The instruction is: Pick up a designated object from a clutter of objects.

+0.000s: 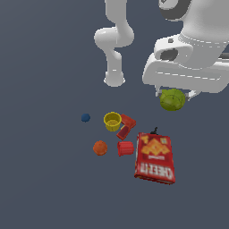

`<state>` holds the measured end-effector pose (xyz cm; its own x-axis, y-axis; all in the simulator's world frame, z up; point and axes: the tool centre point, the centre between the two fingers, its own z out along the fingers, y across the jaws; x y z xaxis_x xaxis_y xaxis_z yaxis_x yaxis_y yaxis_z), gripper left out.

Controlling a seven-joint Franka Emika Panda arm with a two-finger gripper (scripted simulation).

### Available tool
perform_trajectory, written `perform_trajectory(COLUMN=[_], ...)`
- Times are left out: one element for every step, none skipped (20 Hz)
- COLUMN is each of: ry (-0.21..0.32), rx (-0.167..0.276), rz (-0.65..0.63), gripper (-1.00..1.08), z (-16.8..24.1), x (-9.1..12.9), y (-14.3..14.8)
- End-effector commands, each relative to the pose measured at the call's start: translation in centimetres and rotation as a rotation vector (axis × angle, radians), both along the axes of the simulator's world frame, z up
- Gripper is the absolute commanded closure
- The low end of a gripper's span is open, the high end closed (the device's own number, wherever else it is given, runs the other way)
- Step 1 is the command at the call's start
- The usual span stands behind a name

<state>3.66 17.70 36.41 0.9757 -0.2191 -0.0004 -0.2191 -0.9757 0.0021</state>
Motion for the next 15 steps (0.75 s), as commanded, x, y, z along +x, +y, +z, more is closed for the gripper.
perform_trajectory(ry=[-0.001, -0.001, -0.001, -0.001, -0.001, -0.001, -0.001, -0.001, -0.001, -0.001, -0.001, -0.001, -0.001, -0.001, -0.001], rx=[0.000, 0.000, 0.000, 0.001, 0.001, 0.001, 0.001, 0.001, 0.002, 0.002, 0.002, 0.002, 0.002, 0.002, 0.002], rz=[-0.001, -0.001, -0.001, -0.001, -0.001, -0.001, -0.001, -0.001, -0.001, -0.001, -0.001, -0.001, -0.001, -0.001, -0.001], gripper=[1.08, 1.08, 1.08, 1.08, 1.08, 1.08, 1.08, 1.08, 1.08, 1.08, 1.08, 1.08, 1.08, 1.08, 1.08], z=[2.2, 2.8, 3.5, 4.0, 4.5, 5.0, 5.4, 5.7, 6.0, 6.2, 6.4, 6.5, 6.6, 6.7, 6.7], x=[-0.6, -0.8, -1.0, -1.1, -1.2, -1.3, -1.4, -1.5, -1.5, -1.6, -1.6, -1.6, -1.6, -1.6, -1.6], y=[1.1, 1.5, 1.9, 2.2, 2.5, 2.7, 3.0, 3.2, 3.3, 3.5, 3.6, 3.7, 3.7, 3.7, 3.8])
